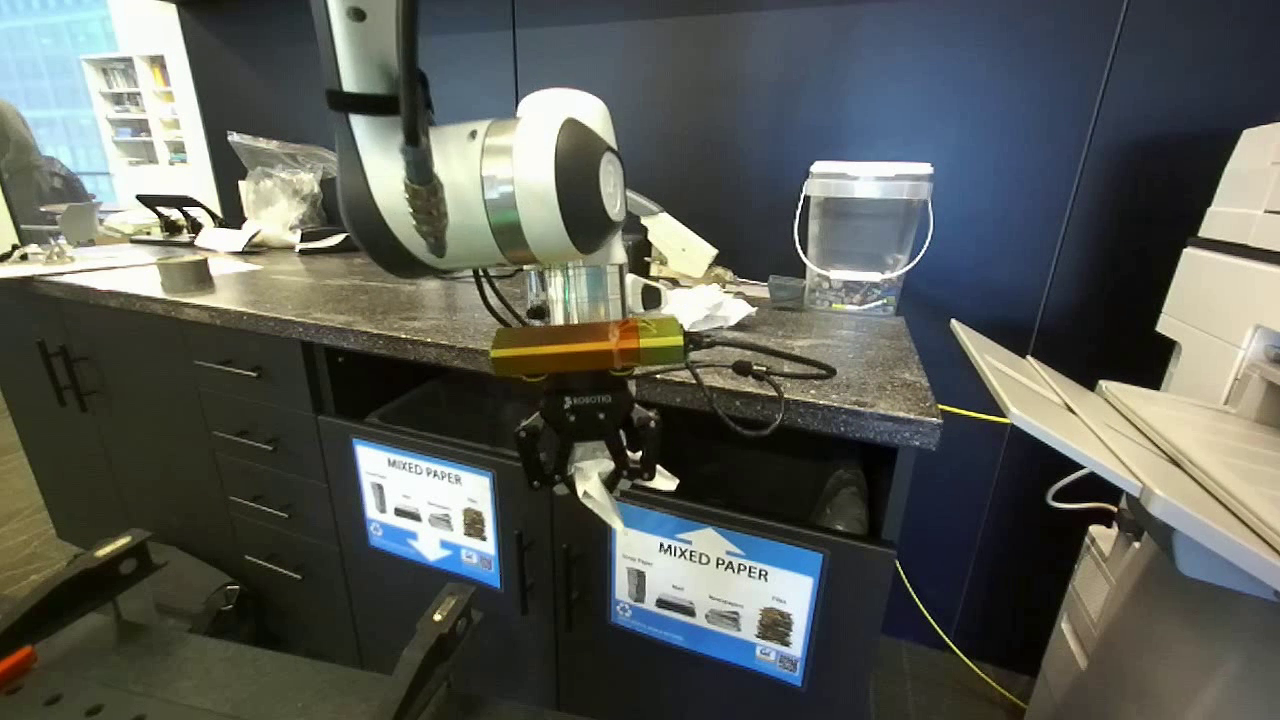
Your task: Put the tissues inside the rubbish.
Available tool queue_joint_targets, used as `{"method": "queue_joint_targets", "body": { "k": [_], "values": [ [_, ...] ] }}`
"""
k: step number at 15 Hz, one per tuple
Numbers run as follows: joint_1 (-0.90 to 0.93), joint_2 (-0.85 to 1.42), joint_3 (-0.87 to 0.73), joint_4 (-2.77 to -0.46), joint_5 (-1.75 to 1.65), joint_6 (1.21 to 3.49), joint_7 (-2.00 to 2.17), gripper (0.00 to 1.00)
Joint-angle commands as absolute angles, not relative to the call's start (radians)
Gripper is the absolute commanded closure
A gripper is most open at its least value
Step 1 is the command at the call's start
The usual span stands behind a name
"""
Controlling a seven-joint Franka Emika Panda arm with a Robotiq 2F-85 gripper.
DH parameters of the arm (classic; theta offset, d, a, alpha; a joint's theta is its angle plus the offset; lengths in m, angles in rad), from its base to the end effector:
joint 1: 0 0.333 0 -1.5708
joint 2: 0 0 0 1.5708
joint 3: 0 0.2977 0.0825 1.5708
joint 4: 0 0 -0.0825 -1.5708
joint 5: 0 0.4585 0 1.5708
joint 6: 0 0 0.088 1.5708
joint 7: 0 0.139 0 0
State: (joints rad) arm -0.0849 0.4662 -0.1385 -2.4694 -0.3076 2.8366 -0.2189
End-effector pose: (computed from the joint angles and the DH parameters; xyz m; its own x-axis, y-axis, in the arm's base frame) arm 0.4436 -0.1031 -0.0159 0.9455 0.2911 -0.1456 0.3060 -0.9475 0.0927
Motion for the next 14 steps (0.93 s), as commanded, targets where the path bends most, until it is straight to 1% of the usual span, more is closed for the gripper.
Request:
{"method": "queue_joint_targets", "body": {
  "k": [1,6,14],
  "values": [
    [-0.078,0.598,-0.143,-2.409,-0.300,2.903,-0.202,0.89],
    [-0.034,0.797,-0.186,-2.235,-0.254,2.962,-0.097,0.89],
    [0.006,1.025,-0.215,-1.904,-0.143,2.918,0.034,0.89]
  ]
}}
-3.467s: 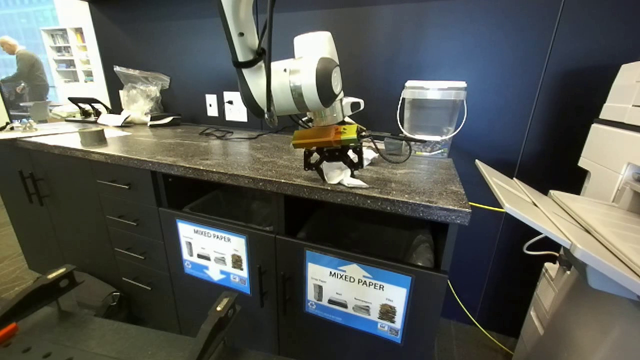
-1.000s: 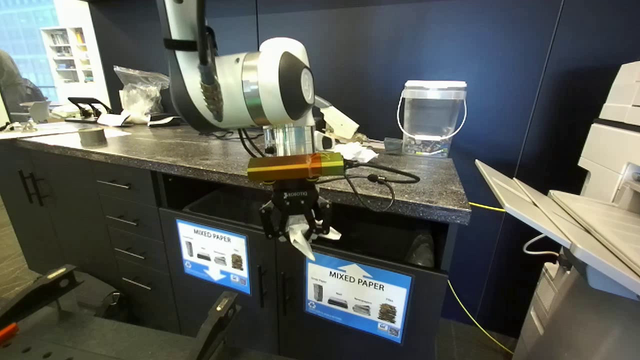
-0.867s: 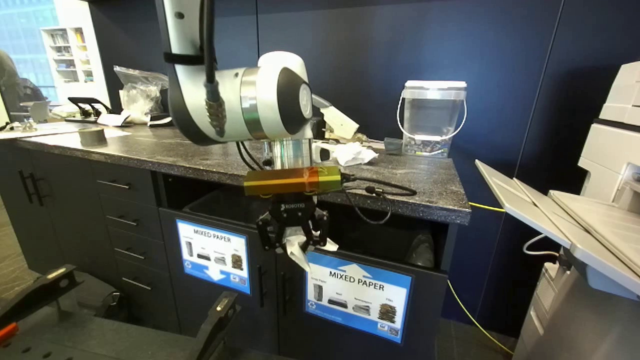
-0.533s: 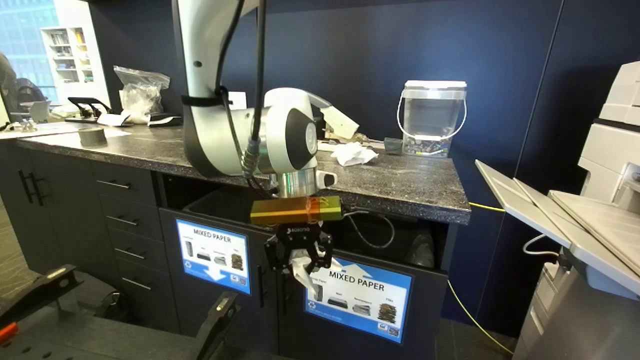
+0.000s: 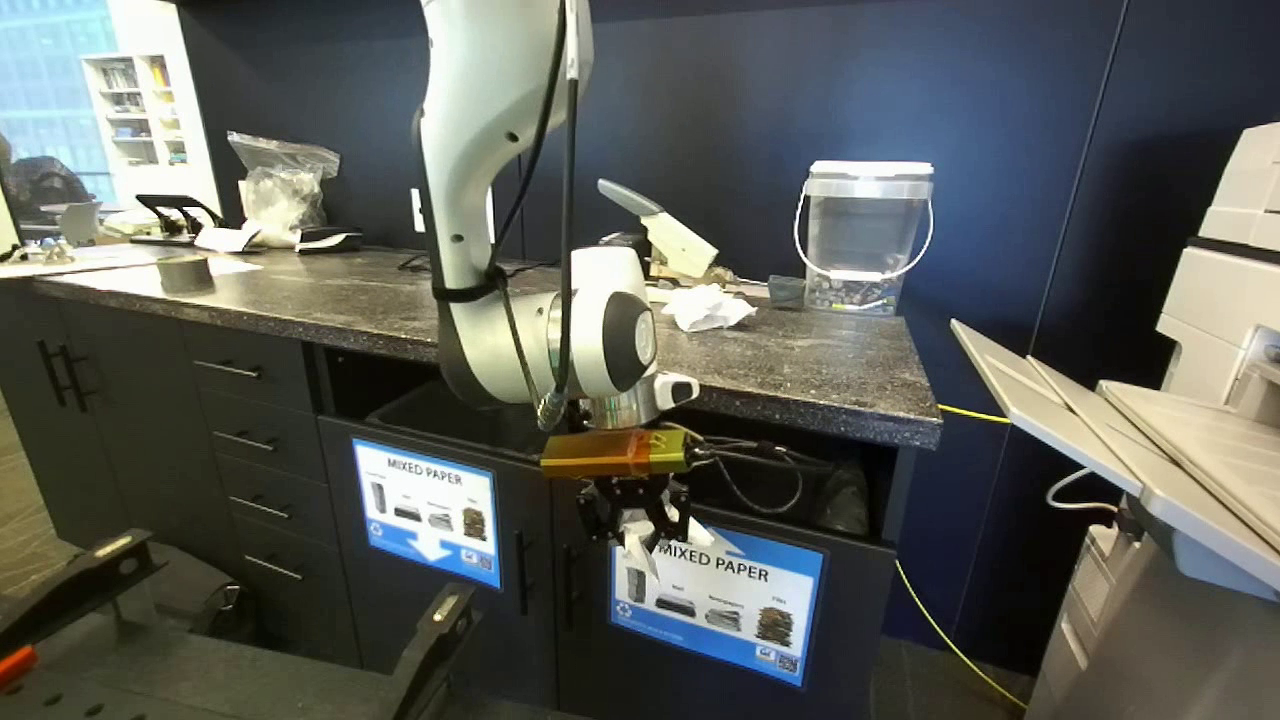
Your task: Put the tissues inside the rubbish.
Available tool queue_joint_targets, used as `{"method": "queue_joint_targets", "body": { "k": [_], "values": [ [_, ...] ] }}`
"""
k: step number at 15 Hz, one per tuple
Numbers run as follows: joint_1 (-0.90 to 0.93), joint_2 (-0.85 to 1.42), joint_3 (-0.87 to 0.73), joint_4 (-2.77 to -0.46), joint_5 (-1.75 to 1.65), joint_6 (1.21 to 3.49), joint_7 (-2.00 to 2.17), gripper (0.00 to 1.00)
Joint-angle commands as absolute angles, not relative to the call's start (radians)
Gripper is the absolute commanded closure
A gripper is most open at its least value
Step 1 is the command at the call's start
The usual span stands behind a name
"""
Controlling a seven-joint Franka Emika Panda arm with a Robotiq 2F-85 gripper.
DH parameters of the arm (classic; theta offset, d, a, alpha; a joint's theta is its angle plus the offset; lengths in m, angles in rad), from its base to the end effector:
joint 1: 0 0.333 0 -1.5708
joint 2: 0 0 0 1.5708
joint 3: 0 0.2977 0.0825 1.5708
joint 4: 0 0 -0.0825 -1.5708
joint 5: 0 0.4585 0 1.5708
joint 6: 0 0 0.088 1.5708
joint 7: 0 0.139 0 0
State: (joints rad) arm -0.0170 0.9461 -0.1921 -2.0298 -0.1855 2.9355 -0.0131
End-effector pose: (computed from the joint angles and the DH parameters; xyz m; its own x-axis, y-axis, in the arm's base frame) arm 0.5196 -0.1308 -0.1323 0.9963 0.0567 -0.0644 0.0677 -0.9808 0.1830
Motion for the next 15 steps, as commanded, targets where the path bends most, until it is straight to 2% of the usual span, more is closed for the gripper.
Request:
{"method": "queue_joint_targets", "body": {
  "k": [1,7,11,15],
  "values": [
    [0.010,1.039,-0.220,-1.892,-0.129,2.918,0.054,0.89],
    [0.040,1.072,-0.269,-1.846,-0.074,2.927,0.163,0.89],
    [0.063,1.025,-0.305,-1.906,-0.057,3.033,0.207,0.90],
    [-0.014,0.992,-0.237,-1.960,-0.023,3.205,0.164,0.90]
  ]
}}
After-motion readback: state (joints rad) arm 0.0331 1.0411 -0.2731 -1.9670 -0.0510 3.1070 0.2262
